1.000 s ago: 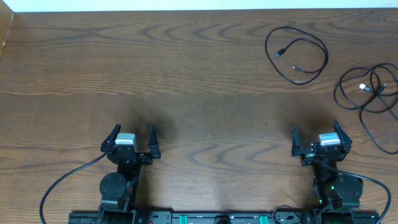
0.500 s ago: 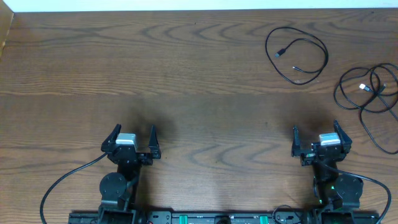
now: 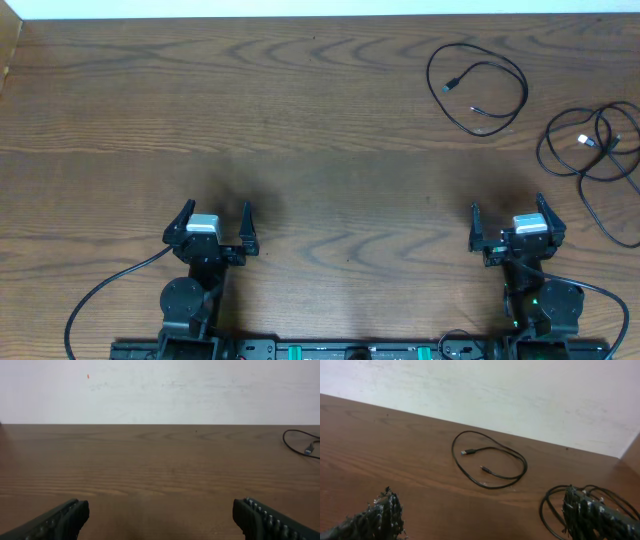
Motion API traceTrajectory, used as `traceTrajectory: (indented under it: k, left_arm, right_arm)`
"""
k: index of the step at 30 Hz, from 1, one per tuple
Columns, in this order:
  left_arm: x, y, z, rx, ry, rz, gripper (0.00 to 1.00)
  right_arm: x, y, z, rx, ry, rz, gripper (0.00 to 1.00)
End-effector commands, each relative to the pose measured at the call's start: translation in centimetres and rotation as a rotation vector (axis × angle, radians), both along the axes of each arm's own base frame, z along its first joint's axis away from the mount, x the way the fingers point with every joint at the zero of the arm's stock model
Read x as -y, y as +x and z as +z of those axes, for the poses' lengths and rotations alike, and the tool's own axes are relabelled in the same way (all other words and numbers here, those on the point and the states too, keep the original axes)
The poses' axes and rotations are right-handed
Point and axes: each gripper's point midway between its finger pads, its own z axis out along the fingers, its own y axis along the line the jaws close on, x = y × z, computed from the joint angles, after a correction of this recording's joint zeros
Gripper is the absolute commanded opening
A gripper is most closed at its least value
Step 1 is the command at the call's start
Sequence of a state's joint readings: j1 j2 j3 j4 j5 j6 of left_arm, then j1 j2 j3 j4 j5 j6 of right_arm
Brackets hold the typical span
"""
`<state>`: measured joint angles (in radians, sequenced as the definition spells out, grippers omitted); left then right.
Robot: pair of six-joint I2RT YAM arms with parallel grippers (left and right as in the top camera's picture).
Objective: Untangle cables
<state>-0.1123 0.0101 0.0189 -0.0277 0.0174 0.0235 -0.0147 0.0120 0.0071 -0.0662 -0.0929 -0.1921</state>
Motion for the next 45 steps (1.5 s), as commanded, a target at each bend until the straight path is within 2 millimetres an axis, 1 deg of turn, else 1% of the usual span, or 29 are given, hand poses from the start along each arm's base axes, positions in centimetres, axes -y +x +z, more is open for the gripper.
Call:
traceTrajectory:
  k: [1,12,20,45]
  left_arm:
    - [-0.06,-0.12,-1.69,-0.053,0.017,0.002,0.98]
    - [-0.06,-0.12,-1.69,-0.053,0.017,0.002,0.98]
    - [-0.06,-0.12,-1.69,-0.053,0.017,0.002,0.98]
    - [-0.06,-0.12,-1.69,-0.053,0.016,0.003,0.98]
  right_arm:
    - [0.2,-0.02,-0.05,0.0,0.008,-0.01,0.99]
    - [0.31,-0.01,0.0,0.001,0.013,-0.017,0.99]
    - [0.32,-0.01,-0.02,-0.01,0.16,-0.028,0.99]
    - [0.31,-0.01,-0.03,-0.011,0.164,-0.028,0.99]
